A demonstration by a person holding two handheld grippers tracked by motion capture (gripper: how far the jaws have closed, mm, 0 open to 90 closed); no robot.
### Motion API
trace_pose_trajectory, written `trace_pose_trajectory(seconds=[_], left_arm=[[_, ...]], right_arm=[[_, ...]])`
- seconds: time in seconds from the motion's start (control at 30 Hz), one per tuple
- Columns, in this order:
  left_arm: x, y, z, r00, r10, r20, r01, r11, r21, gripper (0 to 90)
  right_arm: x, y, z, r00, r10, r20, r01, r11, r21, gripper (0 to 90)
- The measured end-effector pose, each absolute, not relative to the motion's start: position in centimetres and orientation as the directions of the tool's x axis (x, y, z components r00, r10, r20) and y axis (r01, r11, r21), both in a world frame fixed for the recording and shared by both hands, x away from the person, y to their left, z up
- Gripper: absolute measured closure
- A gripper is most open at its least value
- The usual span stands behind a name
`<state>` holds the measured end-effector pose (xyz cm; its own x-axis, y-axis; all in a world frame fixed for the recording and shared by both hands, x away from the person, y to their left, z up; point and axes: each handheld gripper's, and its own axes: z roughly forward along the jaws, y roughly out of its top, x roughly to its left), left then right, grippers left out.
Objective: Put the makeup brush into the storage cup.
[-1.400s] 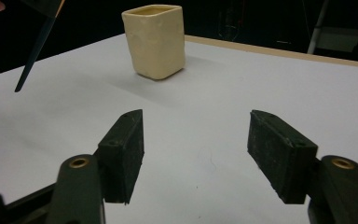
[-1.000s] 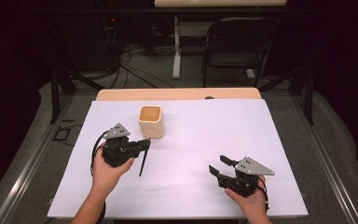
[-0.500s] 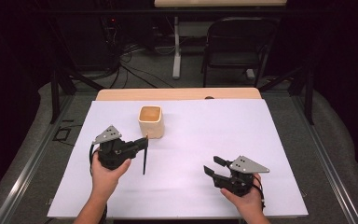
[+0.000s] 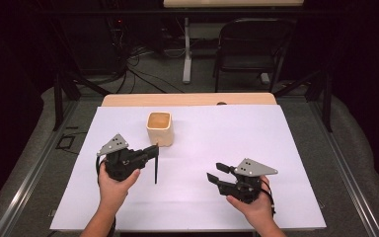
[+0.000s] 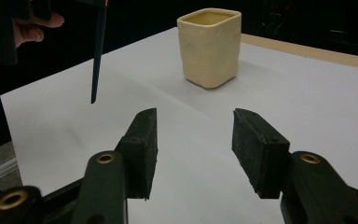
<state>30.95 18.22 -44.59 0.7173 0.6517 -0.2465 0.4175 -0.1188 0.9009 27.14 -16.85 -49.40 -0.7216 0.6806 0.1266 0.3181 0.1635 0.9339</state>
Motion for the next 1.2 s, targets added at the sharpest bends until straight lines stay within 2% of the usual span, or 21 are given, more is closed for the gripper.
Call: trace_pose_trajectory(seconds=[0.3,0.53,0.9,1.2], left_arm=[[30.7,18.5,-44.2,0.721,0.642,-0.26,0.399,-0.077,0.914,84.1],[30.4,18.6,-44.2,0.723,0.638,-0.266,0.381,-0.047,0.923,84.1],[30.1,17.2,-45.4,0.744,0.601,-0.294,0.379,-0.017,0.925,84.1],[29.9,16.3,-46.0,0.754,0.556,-0.35,0.403,0.029,0.915,84.1]], right_arm=[[28.5,-13.7,-48.0,-0.757,0.643,0.117,0.324,0.213,0.922,51.0],[29.2,-12.3,-47.4,-0.764,0.625,0.159,0.336,0.176,0.925,54.8],[28.7,-11.8,-49.0,-0.774,0.596,0.214,0.376,0.16,0.913,57.8],[28.5,-11.3,-49.8,-0.777,0.566,0.275,0.406,0.118,0.906,61.2]])
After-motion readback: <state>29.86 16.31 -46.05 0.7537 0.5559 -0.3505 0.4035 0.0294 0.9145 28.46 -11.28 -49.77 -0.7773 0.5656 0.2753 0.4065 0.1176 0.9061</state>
